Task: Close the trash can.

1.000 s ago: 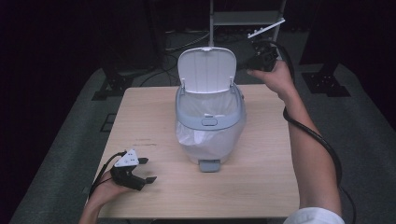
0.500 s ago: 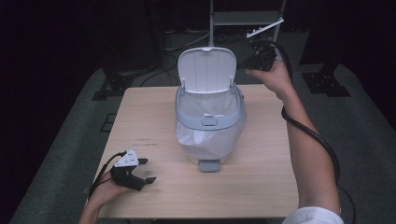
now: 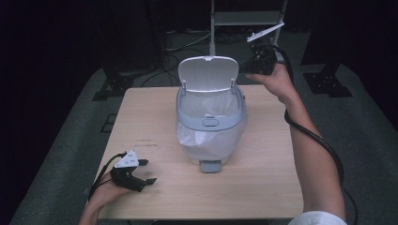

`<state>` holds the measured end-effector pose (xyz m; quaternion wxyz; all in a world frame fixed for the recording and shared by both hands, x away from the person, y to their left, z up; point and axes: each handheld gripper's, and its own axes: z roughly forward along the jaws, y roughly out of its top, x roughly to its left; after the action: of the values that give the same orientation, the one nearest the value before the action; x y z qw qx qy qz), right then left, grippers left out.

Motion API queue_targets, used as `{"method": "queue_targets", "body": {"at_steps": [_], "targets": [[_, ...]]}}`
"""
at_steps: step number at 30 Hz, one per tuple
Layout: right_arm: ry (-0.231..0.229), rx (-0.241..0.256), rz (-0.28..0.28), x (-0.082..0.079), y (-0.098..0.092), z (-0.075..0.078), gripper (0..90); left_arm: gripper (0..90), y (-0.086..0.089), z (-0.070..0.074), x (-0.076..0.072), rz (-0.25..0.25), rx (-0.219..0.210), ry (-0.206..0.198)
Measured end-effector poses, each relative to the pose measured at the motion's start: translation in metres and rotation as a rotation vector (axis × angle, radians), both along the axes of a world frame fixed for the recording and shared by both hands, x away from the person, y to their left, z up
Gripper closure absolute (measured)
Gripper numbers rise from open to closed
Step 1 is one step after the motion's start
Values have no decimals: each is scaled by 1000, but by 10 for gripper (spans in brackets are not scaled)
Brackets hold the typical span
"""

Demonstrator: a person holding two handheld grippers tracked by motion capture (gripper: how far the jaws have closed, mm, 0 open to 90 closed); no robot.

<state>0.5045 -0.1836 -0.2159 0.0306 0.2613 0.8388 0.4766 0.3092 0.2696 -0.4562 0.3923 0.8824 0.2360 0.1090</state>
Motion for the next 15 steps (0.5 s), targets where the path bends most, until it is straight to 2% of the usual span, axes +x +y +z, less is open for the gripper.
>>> {"method": "queue_targets", "body": {"at_steps": [4,6,15], "targets": [[-9,2,27,-7,0,-1,897,181,-1,0,-1,-3,1,3],[-22,25,48,-13,1,0,897,181,-2,-1,-1,-5,1,5],[-28,-14,104,-26,10,1,897,181,-3,-1,-2,-5,5,8]]}}
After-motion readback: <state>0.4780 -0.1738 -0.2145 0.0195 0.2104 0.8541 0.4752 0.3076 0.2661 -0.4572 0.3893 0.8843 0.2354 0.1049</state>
